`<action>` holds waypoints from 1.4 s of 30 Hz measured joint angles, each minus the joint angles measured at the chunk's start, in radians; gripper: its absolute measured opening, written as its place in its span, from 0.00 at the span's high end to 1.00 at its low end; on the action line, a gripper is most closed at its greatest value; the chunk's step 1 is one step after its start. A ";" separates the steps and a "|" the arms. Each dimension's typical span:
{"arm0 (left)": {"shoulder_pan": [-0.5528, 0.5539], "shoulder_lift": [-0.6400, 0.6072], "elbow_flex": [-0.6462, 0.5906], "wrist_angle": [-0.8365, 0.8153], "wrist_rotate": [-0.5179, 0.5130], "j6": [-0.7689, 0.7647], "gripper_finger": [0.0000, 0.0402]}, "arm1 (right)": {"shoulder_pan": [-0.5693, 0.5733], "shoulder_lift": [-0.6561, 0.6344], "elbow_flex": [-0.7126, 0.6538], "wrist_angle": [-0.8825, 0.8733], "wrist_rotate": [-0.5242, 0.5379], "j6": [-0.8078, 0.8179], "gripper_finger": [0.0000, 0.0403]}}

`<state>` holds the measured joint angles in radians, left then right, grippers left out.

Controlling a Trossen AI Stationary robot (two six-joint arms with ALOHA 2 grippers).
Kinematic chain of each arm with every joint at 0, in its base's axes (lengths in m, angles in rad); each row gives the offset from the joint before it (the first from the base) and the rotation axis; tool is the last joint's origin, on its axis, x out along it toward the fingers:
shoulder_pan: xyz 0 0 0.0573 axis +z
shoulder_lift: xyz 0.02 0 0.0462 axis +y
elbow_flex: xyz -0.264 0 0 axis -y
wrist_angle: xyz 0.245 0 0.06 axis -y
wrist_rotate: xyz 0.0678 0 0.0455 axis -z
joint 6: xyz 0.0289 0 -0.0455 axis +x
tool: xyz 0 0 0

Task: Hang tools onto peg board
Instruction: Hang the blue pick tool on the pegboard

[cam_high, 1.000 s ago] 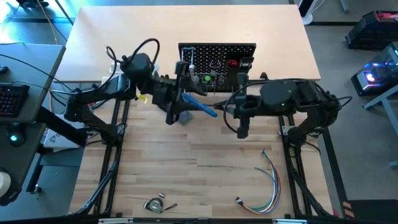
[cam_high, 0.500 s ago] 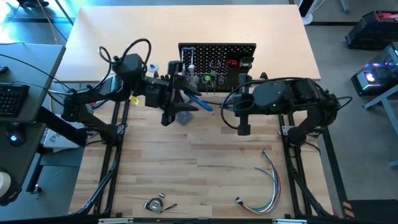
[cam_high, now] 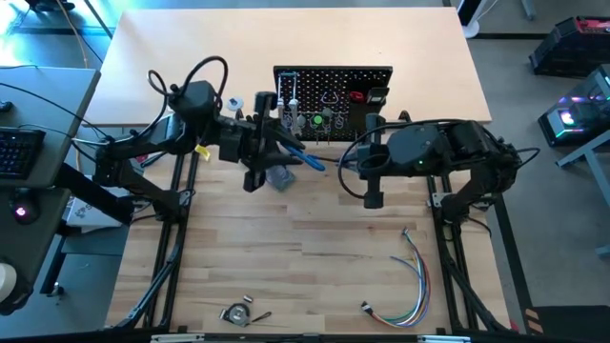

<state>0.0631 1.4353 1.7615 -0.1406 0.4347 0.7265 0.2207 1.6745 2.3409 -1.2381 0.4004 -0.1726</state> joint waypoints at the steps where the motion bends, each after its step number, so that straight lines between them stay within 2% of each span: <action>1: 0.000 0.000 0.000 0.004 0.000 -0.001 0.72 | 0.000 0.000 0.000 0.000 0.000 0.000 1.00; 7: 0.000 0.000 0.000 0.005 0.001 -0.003 0.84 | 0.000 0.000 0.000 -0.002 -0.004 0.006 1.00; 18: 0.002 0.001 -0.001 0.001 0.061 -0.027 0.97 | 0.001 0.000 0.000 -0.001 0.002 0.000 1.00; 24: 0.002 0.002 -0.001 0.005 0.019 -0.007 0.97 | 0.000 -0.001 0.001 -0.013 0.029 0.023 0.98; 37: 0.019 0.004 -0.002 0.010 0.008 0.000 0.97 | 0.000 -0.001 0.002 -0.055 0.075 0.078 0.96; 42: 0.023 0.005 -0.002 0.028 -0.001 0.006 0.97 | 0.000 -0.001 0.002 -0.066 0.153 0.105 0.91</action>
<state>0.0860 1.4399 1.7596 -0.1130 0.4340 0.7327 0.2203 1.6733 2.3432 -1.3044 0.5538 -0.0675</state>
